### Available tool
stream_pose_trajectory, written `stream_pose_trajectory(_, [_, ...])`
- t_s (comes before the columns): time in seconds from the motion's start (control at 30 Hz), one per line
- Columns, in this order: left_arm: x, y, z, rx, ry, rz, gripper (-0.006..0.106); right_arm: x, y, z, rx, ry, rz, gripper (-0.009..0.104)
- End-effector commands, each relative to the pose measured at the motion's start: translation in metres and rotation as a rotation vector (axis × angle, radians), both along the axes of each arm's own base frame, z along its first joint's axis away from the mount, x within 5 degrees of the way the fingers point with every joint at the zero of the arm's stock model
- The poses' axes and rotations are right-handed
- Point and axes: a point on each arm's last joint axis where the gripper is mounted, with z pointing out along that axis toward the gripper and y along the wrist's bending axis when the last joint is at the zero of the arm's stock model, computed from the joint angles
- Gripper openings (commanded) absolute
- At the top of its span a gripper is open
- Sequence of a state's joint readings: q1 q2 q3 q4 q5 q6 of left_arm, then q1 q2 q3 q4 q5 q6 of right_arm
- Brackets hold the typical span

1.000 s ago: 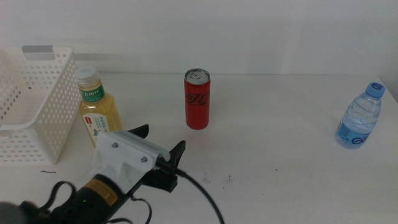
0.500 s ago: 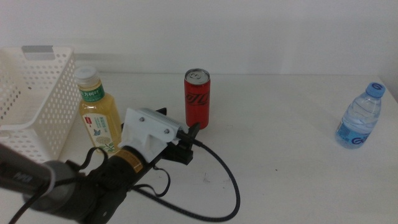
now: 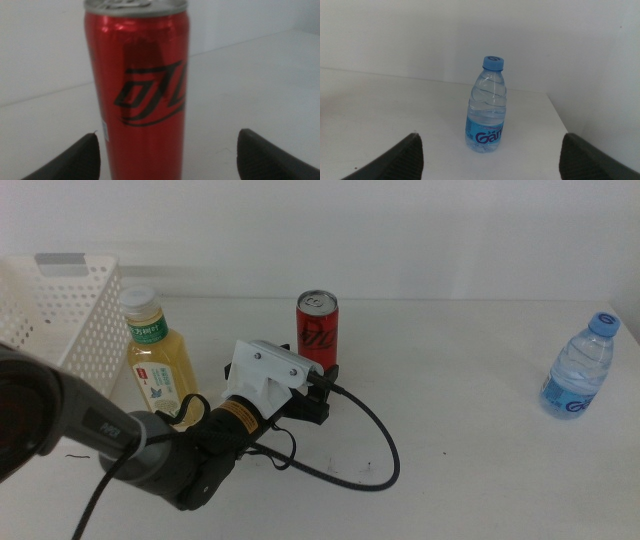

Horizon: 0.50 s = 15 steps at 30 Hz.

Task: Use arms to grab the bottles and put them into the dustbin to the left of the table.

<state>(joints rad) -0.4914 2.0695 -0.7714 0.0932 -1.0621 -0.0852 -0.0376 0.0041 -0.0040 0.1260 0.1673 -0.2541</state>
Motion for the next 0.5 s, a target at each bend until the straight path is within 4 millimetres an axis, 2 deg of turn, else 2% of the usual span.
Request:
stream_pose_trajectory(0.0, [0.007, -0.001, -0.002, -0.023, 0.005, 0.014, 0.094, 0.000, 0.000, 0.000, -0.016, -0.010, -0.004, 0.093])
stream_pose_trajectory(0.47, [0.042, -0.016, -0.014, -0.018, 0.018, 0.026, 0.094, 0.000, 0.000, 0.000, -0.016, -0.010, -0.004, 0.093])
